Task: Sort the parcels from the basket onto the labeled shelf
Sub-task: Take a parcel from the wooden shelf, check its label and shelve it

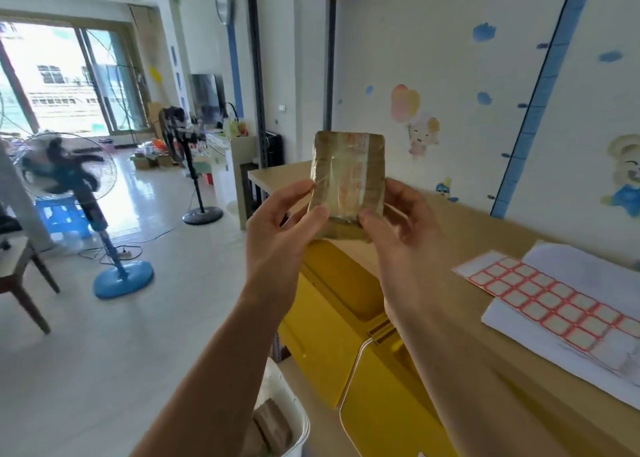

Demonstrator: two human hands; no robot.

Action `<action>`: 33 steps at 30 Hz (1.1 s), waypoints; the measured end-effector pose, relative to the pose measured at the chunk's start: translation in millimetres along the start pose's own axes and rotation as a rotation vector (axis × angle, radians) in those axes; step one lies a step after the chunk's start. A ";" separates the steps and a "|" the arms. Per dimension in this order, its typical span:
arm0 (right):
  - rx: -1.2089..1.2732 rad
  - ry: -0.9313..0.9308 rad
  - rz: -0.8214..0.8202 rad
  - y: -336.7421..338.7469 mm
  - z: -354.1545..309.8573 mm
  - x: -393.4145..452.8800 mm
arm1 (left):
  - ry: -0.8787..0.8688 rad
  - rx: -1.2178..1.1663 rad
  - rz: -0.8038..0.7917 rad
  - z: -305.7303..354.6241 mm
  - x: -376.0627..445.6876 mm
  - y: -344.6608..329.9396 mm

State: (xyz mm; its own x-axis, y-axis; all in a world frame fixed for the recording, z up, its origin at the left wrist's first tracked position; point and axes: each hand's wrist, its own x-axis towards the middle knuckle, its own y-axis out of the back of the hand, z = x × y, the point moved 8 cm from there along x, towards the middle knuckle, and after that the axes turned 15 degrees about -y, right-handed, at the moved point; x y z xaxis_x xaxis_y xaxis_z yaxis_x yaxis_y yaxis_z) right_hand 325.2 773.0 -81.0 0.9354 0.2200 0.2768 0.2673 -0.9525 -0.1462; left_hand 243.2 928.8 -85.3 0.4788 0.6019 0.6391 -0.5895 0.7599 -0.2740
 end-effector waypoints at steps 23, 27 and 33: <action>0.009 -0.057 -0.130 -297.5 155.2 133.9 | -0.062 0.190 -0.030 -181.7 200.7 242.8; -0.021 -0.087 -0.109 -350.8 196.0 162.3 | 0.001 0.181 -0.056 -236.9 238.8 289.4; -0.027 -0.141 -0.169 -399.3 322.4 170.7 | 0.048 0.193 0.029 -343.8 217.0 361.9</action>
State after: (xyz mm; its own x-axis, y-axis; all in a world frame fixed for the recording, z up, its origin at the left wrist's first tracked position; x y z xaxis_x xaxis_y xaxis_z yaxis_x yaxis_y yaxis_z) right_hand 452.8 1258.8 -281.6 0.9012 0.4028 0.1598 0.4189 -0.9043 -0.0829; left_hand 357.4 1418.8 -292.9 0.4878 0.6371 0.5968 -0.7147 0.6840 -0.1460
